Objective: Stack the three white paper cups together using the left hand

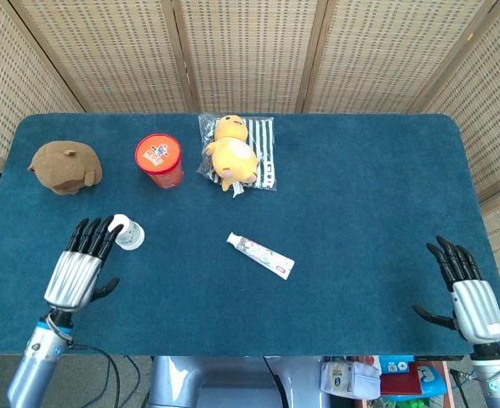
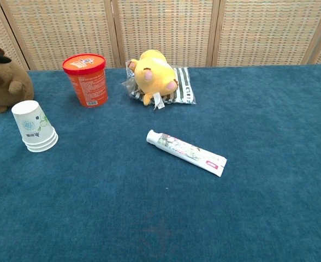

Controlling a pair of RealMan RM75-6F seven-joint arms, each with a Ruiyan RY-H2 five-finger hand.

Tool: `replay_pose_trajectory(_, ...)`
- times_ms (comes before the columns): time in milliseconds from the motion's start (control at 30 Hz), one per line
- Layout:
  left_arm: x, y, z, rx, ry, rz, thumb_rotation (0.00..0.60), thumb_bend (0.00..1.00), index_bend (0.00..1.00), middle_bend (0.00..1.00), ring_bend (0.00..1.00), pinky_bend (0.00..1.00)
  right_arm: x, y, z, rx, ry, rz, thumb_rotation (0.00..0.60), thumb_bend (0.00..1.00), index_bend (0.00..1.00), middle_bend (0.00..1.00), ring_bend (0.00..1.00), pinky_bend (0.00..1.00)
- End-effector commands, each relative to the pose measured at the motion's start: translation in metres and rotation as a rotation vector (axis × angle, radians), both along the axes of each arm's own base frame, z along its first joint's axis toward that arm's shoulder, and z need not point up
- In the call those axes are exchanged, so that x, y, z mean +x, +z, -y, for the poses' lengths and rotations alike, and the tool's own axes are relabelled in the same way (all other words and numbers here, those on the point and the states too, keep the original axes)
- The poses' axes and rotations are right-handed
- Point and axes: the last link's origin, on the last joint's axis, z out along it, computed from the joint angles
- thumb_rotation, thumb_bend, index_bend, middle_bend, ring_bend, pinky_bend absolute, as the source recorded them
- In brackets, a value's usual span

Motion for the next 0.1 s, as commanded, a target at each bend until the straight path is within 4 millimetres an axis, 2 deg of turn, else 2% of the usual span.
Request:
replay_pose_trajectory(33, -0.0122, -0.0076, 0.0273, 0.019, -0.002, 0.026, 0.6, 0.23, 0.04, 0.0, 0.0, 0.0, 0.0008, 0.0, 0.0001, -0.002, 0.003, -0.002, 0.6, 0.05, 0.0, 0.0, 0.0, 0.0)
replay_pose_trajectory(100, -0.0155, -0.0048, 0.0333, 0.034, -0.005, 0.025, 0.6, 0.23, 0.04, 0.0, 0.0, 0.0, 0.001, -0.0006, -0.0003, -0.001, 0.004, -0.004, 0.6, 0.05, 0.0, 0.0, 0.0, 0.0)
